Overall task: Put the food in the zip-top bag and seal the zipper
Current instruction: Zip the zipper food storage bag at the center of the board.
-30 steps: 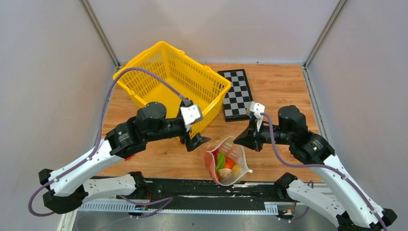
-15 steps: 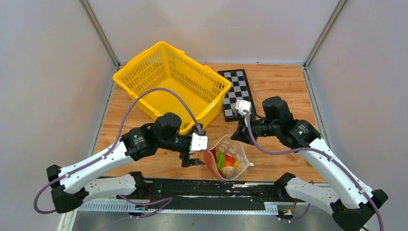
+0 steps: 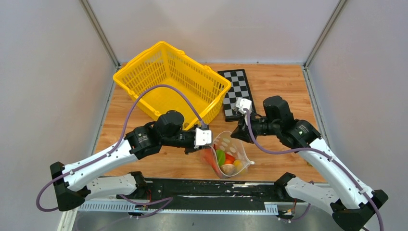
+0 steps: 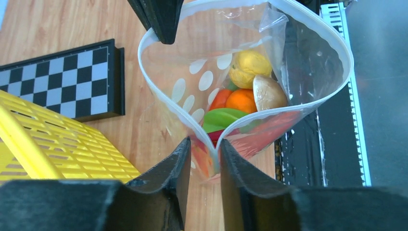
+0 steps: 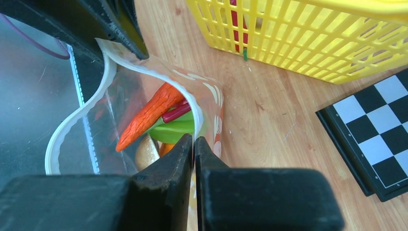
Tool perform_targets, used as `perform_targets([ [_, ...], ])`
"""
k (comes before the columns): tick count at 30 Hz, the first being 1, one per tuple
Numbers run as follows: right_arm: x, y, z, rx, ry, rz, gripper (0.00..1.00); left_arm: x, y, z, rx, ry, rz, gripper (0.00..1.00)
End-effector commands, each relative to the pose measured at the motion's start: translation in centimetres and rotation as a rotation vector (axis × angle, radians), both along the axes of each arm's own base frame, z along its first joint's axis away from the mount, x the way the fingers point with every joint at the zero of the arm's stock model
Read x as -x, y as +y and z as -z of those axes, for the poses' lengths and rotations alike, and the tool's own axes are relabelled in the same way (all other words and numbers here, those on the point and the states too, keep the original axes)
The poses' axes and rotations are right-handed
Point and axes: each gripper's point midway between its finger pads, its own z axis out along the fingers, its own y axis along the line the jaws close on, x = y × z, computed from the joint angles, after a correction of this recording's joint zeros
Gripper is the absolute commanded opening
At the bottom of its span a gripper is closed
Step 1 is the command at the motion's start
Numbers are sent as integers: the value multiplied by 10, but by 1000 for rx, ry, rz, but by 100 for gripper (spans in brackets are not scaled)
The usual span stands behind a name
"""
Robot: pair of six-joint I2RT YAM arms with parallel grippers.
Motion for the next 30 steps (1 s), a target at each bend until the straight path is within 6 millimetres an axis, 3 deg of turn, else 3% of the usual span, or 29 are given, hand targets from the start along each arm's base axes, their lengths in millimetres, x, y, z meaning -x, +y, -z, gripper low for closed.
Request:
perform_targets([
  [1,-6,2,-25,-74,-61,45,12,-8,-9,-30,92,-36,-35,27],
  [5,-12,-11,-31,-91,-78,174,48,-21,-6,-23,69,-32,-120,3],
  [10,-15,-46,-56,-204,-223,373,72,-35,10,-10,71,-17,-270,0],
  [14,5,-54,-65,-308,-311,339,77,-41,27,-7,104,-11,-357,0],
  [18,14,-53,-54,-333,-309,312,76,-57,41,-7,150,8,-450,0],
  [22,50,-33,-34,-351,-294,54,77,-67,46,-4,152,14,-500,0],
  [30,56,-48,-25,-365,-377,82,77,-75,58,-2,140,2,-555,0],
])
